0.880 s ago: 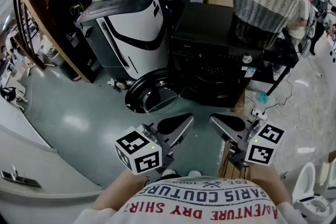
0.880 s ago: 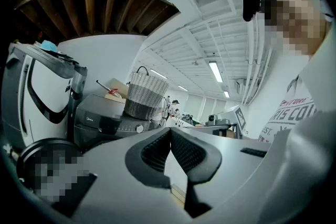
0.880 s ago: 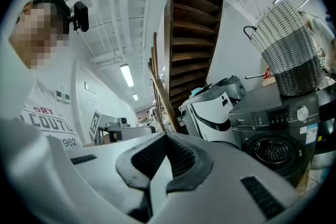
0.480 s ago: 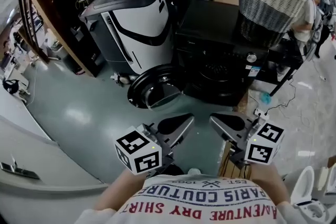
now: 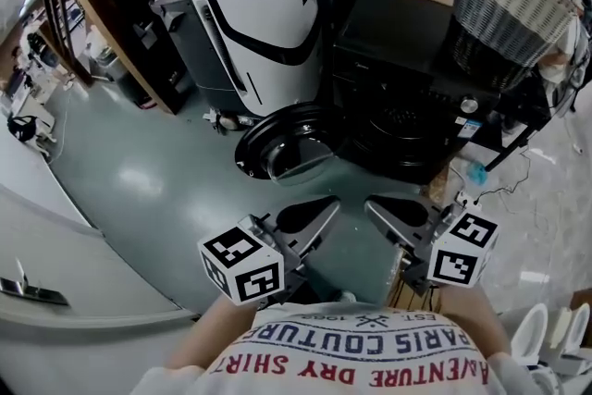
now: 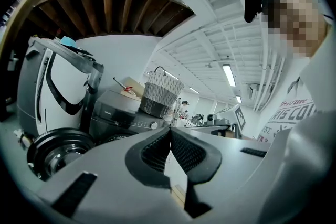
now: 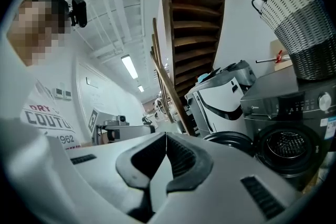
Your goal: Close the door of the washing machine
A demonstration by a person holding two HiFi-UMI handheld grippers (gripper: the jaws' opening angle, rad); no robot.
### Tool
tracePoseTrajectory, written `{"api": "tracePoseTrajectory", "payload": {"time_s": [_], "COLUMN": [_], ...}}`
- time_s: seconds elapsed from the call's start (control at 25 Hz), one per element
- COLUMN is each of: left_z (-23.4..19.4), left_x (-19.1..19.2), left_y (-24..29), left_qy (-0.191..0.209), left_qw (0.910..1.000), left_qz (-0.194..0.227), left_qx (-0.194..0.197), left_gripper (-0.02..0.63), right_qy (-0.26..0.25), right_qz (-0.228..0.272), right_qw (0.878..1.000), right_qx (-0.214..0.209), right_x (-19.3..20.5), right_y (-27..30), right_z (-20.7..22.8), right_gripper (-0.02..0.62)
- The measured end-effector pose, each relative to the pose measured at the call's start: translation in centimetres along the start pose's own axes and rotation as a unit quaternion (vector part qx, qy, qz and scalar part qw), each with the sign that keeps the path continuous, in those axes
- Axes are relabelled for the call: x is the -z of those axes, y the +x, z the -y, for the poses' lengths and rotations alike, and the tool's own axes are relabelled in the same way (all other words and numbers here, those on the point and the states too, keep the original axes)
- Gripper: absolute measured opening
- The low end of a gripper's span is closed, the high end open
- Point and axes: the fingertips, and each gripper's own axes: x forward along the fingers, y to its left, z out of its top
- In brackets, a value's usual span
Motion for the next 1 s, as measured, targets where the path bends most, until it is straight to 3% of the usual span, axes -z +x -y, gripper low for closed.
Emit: {"api": "tracePoseTrajectory", "payload": {"time_s": [0.6,1.0], "left_z": [-17.8,-30.6], "left_x": [-4.7,-4.8], "left_y": [-1.2,-4.4], "left_qy": [-0.041,-0.073], "left_qw": [0.9988,0.996], "left_qz": [-0.026,-0.046], "left_qx": [0.003,-0.023], "left_gripper": [0.025,0.025], "right_qy": [0.042,0.085], "right_qz": [-0.027,-0.063], "right_qw": [0.999,0.994], "right_qx": [0.019,0.041], "right_x": [-2.7,-1.4], "right_y": [16.4,28.2], "right_z": [6.9,11.7], "right_gripper": [0.021,0.021]}}
